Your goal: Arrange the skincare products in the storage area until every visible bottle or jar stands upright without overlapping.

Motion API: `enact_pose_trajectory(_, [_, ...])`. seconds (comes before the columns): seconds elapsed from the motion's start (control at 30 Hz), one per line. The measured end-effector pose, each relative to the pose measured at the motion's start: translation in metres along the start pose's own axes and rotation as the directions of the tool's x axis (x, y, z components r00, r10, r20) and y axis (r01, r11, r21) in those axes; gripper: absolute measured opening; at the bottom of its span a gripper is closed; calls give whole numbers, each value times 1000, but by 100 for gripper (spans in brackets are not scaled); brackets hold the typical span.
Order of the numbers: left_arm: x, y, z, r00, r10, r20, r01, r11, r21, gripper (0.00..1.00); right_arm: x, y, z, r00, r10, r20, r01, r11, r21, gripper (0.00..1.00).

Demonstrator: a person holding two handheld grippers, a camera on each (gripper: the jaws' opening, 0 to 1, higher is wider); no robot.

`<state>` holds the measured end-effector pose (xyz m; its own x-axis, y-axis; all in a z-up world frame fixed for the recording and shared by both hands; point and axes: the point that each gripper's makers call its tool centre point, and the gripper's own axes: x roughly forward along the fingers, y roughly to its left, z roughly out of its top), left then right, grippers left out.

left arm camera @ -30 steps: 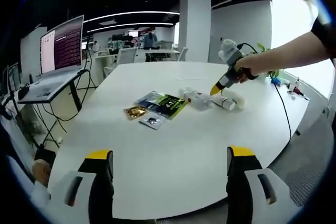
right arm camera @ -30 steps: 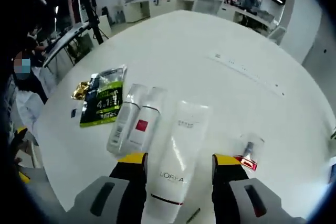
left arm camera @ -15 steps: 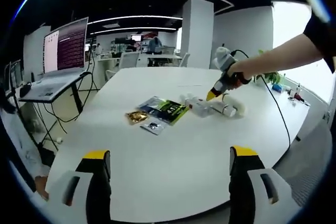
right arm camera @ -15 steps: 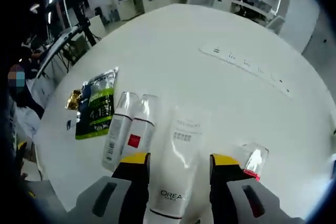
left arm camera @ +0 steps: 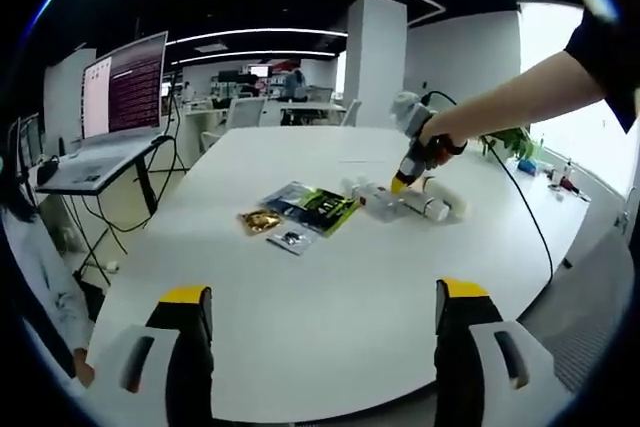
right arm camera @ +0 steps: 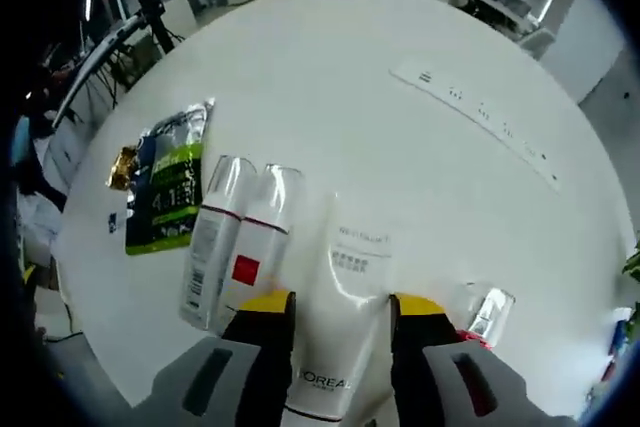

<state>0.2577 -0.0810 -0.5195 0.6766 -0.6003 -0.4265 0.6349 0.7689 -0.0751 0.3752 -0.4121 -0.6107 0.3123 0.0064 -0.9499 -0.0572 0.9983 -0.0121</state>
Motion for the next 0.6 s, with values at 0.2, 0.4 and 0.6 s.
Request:
enact_pose_trajectory(0.2, [0, 0, -2, 1000, -4, -6, 4, 1000, 2, 84, 5, -2, -4, 1000, 0, -29, -1, 1000, -10, 36])
enact_pose_trajectory(0.4, [0, 1, -3, 1000, -5, -8, 5, 1000, 2, 83, 3, -5, -4, 1000, 8, -16, -8, 999, -45, 31])
enact_pose_trajectory(0.6, [1, 1, -3, 1000, -4, -8, 4, 1000, 0, 83, 4, -4, -3, 1000, 12, 4, -11, 998, -62, 28])
